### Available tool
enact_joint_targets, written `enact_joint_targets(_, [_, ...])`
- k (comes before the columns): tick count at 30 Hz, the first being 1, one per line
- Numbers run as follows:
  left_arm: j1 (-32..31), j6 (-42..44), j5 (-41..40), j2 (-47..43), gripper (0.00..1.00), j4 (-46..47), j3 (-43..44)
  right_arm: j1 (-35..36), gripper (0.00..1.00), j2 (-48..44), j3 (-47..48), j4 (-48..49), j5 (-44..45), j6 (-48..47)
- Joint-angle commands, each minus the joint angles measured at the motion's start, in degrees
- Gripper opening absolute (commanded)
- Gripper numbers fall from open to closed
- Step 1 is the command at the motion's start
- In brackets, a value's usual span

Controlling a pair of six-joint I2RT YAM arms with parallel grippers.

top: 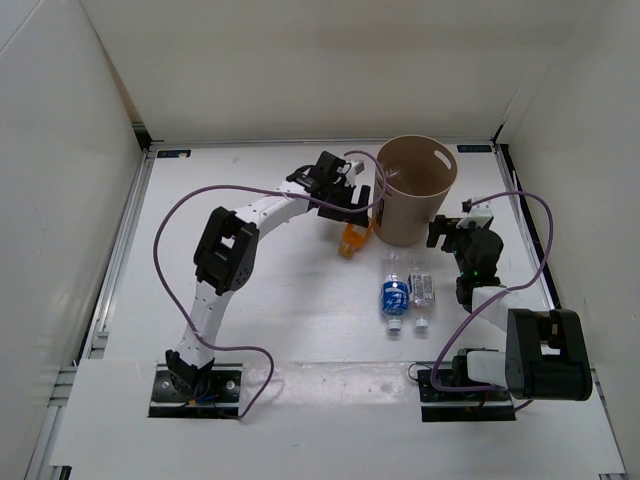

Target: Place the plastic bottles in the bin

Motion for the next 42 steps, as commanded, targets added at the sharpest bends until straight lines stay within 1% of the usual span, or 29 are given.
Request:
enact_joint_targets(1, [-0.4, 1.2, -0.9, -0.1, 1.00, -1.2, 1.6, -0.5, 0.90, -0.2, 1.6, 1.4, -0.2, -0.7])
enact_joint_targets(5, [-0.8, 1.6, -1.6, 0.7, 1.00, -2.6, 2.2, -0.4, 0.90, -0.2, 1.6, 1.4, -0.2, -0.6])
enact_joint_targets(11, [-1.0, 2.1, -0.2, 1.1, 1.00, -4.2, 2.8, -0.4, 0.90, -0.2, 1.6, 1.3, -0.2, -0.7])
enact_joint_targets(14, [-1.3, 2.0, 0.2, 1.1, 0.95, -3.8, 2.6, -0.4, 0.90, -0.2, 1.6, 1.4, -0.1, -0.7])
enact_joint_targets(17, [-1.4, 0.7, 0.5, 1.3, 0.92, -2.7, 2.8, -0.5, 0.90, -0.3, 1.6, 1.3, -0.2, -0.6])
enact_joint_targets(20, [-1.5, -1.3, 0.6, 1.7, 0.92, -2.3, 3.2, -0.4, 0.90, -0.2, 1.7, 1.2, -0.1, -0.6])
enact_joint_targets(22, [-1.5, -2.5, 0.8, 2.5, 0.95, -2.2, 3.1, -0.5, 0.90, -0.4, 1.6, 1.1, -0.1, -0.5])
enact_joint_targets(29, [-2.4, -4.8, 2.6, 3.9, 0.97, -2.9, 2.3, -0.5, 0.90, -0.5, 1.5, 1.1, -0.1, -0.6])
enact_joint_targets(32, [-2.4, -5.5, 2.4, 3.9, 0.92, -3.3, 1.9, -0.4, 0.90, -0.5, 1.7, 1.2, -0.2, -0.4])
enact_joint_targets(33, [-2.3, -5.8, 2.3, 4.4, 0.87, -4.0, 2.0, -0.6, 0.90, -0.5, 1.5, 1.1, -0.1, -0.4])
enact_joint_targets(35, [-2.3, -5.5, 2.0, 4.6, 0.81, -5.1, 3.5, -0.6, 0.90, -0.5, 1.6, 1.1, -0.2, -0.4])
enact_joint_targets(36, [-2.3, -5.2, 2.0, 4.7, 0.76, -6.6, 3.5, -0.4, 0.90, -0.5, 1.4, 1.2, -0.2, -0.4])
enact_joint_targets(37, [-2.3, -4.2, 1.1, 4.4, 0.74, -7.0, 3.8, -0.5, 0.90, -0.5, 1.4, 1.2, -0.1, -0.4])
enact_joint_targets(39, [-2.1, -3.2, -0.1, 2.6, 0.70, -8.0, 3.5, -0.5, 0.90, -0.5, 1.5, 1.3, -0.1, -0.4])
enact_joint_targets(40, [-1.7, -1.8, -1.2, 1.8, 0.66, -8.0, 2.6, -0.6, 0.90, -0.4, 1.5, 1.2, -0.2, -0.5])
enact_joint_targets(42, [-1.5, -1.2, -2.7, -0.4, 0.64, -7.9, 0.5, -0.3, 0.90, -0.4, 1.5, 1.3, -0.2, -0.6])
